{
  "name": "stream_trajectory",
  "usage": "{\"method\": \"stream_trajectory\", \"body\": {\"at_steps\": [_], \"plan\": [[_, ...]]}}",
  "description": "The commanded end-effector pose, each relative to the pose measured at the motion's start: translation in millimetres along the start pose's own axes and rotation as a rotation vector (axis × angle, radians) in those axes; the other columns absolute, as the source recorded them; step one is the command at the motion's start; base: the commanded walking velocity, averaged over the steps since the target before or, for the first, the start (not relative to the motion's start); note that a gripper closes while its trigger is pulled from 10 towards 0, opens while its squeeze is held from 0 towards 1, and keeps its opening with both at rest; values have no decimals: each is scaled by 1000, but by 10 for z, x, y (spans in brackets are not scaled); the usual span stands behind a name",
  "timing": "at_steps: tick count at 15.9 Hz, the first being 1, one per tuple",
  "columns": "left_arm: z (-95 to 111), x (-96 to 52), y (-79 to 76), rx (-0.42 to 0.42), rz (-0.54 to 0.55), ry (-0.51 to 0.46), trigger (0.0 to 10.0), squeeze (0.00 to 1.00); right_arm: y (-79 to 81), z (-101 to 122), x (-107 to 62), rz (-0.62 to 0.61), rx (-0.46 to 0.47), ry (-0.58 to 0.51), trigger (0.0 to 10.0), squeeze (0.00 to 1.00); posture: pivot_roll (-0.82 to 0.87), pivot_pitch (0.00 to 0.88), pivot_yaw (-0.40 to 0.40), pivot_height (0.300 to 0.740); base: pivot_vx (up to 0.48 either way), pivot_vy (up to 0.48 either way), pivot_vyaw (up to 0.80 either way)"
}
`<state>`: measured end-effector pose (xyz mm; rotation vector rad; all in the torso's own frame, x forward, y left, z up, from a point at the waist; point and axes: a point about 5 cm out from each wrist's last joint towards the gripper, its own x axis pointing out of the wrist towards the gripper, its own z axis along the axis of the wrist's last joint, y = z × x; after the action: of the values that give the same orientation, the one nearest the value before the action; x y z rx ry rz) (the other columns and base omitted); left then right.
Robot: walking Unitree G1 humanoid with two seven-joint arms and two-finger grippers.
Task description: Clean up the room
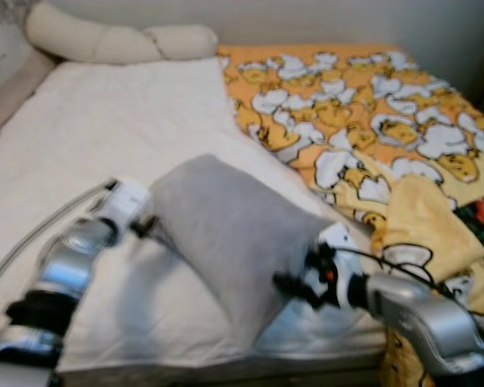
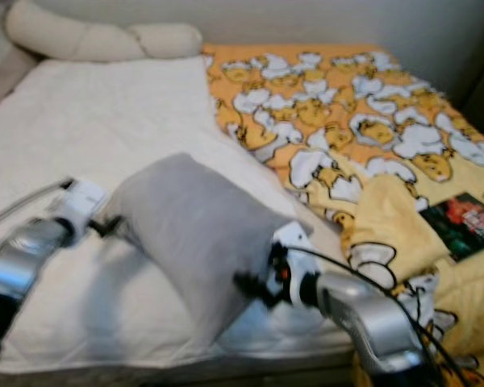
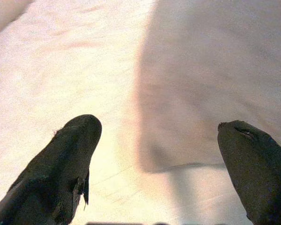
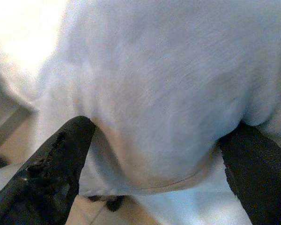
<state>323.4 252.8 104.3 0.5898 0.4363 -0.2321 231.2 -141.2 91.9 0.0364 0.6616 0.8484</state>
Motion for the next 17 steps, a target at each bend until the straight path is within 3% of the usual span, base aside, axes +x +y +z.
{"method": "stream_trajectory", "body": {"at_steps": [1,3,5,6,7,8,9,10,12,13,17], "plan": [[59,-51,107,4,25,-30,10000,0,146,84,-68,108,-31,-15,10000,0,-67,0,0,740,0,0,0],[-19,-190,272,14,33,-18,10000,0,168,84,-404,167,-76,29,10000,0,-64,0,-2,740,0,0,0],[-81,-249,319,6,39,-1,10000,0,145,174,-630,189,-83,4,10000,0,-63,0,-2,740,0,0,0],[-122,-276,334,-39,45,17,10000,0,105,266,-788,186,-84,-29,10000,0,-63,0,-1,740,0,0,0],[-108,-293,304,-160,36,1,10000,0,32,482,-1057,154,-126,-110,10000,596,-65,0,-4,740,0,0,0],[-93,-293,278,-182,30,-14,10000,0,3,546,-1147,155,-126,-140,10000,1000,-65,0,-7,740,0,0,0],[-50,-294,237,-179,38,-77,10000,1000,-70,635,-1204,138,-102,-184,10000,1000,-67,0,-8,740,0,0,0],[-11,-296,156,-299,-14,-114,10000,1000,-163,694,-1208,99,-75,-231,10000,1000,-69,0,-7,740,0,0,0],[37,-313,9,-341,-38,-126,10000,1000,-364,696,-1088,-1,-24,-262,10000,1000,-67,0,-8,740,0,0,0],[39,-326,-235,-456,-118,-106,10000,1000,-551,668,-852,-74,25,-318,10000,1000,-65,0,-3,740,0,0,0],[117,-311,-601,-662,-323,-149,10000,1000,-802,511,-440,-125,128,-320,10000,1000,-49,0,-9,740,0,0,0]]}}
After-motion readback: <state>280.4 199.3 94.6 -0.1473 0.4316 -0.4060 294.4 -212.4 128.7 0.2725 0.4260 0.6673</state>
